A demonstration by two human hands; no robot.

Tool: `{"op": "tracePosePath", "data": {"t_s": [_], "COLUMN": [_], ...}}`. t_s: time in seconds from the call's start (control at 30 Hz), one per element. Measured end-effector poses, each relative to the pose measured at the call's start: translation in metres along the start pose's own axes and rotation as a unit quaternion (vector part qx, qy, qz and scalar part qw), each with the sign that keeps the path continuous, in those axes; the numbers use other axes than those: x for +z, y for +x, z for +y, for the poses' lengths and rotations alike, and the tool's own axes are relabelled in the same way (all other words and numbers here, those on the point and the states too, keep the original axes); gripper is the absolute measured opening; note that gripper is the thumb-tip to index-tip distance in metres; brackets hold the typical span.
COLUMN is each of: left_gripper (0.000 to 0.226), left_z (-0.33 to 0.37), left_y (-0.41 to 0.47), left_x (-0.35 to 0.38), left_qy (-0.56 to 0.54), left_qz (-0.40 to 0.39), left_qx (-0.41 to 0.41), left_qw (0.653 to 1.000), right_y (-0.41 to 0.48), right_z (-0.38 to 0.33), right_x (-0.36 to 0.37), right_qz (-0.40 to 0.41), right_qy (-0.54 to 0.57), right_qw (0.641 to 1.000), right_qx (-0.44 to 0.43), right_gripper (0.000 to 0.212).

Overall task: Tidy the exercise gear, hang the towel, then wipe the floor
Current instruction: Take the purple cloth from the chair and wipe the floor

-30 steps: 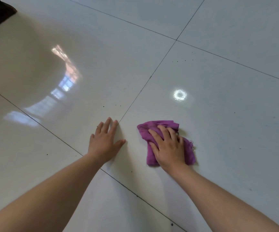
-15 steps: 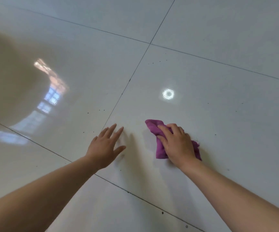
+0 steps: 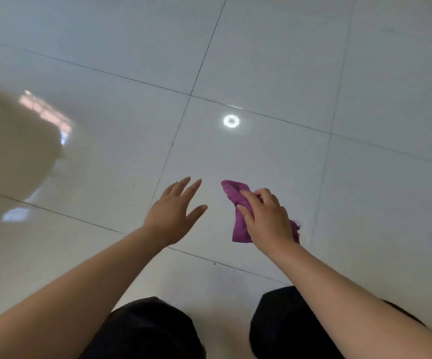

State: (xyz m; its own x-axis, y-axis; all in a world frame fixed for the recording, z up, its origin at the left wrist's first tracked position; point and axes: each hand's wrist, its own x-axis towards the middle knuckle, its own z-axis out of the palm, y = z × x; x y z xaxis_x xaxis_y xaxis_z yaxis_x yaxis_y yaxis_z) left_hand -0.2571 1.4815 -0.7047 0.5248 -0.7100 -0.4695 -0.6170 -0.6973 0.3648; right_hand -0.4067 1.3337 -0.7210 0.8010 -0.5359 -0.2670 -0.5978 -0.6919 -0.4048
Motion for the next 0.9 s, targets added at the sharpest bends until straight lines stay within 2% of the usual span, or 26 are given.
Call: {"op": "tracePosePath", "data": {"t_s": [0.3,0.43,0.63,0.8,0.9], "left_gripper": [0.055,0.054,0.053,0.052,0.052], "left_z": [0.149,0.203,0.250,0.266,0.269], "left_y": [-0.171,-0.222,-0.263,-0.278,-0.285], "left_x": [-0.226,-0.299,-0.360,-0.378,-0.384], "left_qy": [-0.130,-0.108,-0.079,-0.102,-0.121], "left_qz": [0.033,0.059,0.119,0.141,0.157], "left_qx": [-0.037,-0.026,-0.002,-0.005,0.004], "left_qw": [0.990,0.992,0.990,0.985,0.980], "right_y": [-0.108,-0.140,-0.170,-0.174,-0.178], "right_z": [-0.096,-0.123,-0.142,-0.154,-0.162], "right_x": [-0.280,-0.370,-0.445,-0.471,-0.485], "right_qz": [0.026,0.038,0.082,0.058,0.078], "right_qy": [0.076,0.114,0.144,0.127,0.120], "right_qw": [0.996,0.993,0.986,0.989,0.989], "right_qx": [0.023,0.017,-0.012,-0.040,-0.041], "right_gripper": [0.038,0.039,0.038,0.038,0.037]}}
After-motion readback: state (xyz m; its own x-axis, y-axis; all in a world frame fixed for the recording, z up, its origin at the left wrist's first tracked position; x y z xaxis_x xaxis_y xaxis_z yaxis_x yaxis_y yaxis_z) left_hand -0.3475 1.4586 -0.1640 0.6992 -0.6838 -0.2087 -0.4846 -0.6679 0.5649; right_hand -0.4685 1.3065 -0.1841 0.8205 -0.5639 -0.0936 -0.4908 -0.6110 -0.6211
